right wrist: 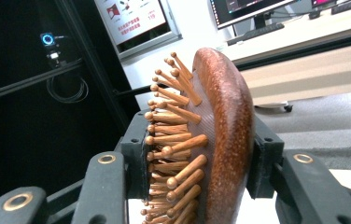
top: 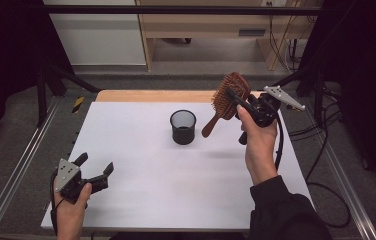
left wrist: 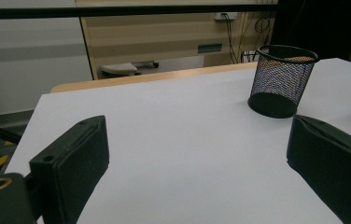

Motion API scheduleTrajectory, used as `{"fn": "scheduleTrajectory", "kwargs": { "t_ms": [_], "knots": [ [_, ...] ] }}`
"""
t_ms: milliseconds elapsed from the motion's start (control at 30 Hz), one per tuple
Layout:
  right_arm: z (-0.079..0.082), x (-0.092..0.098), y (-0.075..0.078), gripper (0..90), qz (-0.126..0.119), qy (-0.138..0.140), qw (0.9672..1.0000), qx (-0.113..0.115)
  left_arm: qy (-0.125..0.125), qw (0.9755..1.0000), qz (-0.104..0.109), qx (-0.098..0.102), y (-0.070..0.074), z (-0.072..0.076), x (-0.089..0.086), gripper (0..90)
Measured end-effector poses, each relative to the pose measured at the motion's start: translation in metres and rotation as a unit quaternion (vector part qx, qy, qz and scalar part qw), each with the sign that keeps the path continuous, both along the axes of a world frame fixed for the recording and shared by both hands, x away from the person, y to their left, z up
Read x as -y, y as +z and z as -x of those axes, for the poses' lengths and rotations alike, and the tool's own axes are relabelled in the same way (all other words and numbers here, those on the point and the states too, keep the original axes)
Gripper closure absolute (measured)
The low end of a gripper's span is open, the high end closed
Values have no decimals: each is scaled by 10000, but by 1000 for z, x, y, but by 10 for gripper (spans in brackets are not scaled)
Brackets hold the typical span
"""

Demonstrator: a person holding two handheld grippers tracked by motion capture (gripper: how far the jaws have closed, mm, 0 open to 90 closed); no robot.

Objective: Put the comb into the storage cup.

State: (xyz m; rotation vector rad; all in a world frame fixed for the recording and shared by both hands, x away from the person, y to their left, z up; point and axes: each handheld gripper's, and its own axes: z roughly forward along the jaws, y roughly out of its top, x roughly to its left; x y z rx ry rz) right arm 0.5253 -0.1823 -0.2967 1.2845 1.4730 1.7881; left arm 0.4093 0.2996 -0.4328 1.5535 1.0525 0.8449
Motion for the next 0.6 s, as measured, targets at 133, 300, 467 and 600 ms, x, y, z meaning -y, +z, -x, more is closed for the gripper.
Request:
{"fn": "scheduleTrajectory", "kwargs": {
  "t_ms": [133,300,467,600],
  "knots": [
    [-6,-2,8,524,-26,-41,10000,45,-2,10000,-17,-9,0,-1,0,60],
    [-15,-7,16,524,47,-57,9999,120,19,9998,-154,141,2,-1,-1,9],
    [-22,-10,22,524,82,-112,9998,145,46,9999,107,79,0,-3,-7,12],
    [-27,-12,26,523,74,-135,9998,155,57,9998,159,88,0,-3,-9,16]
  ]
}}
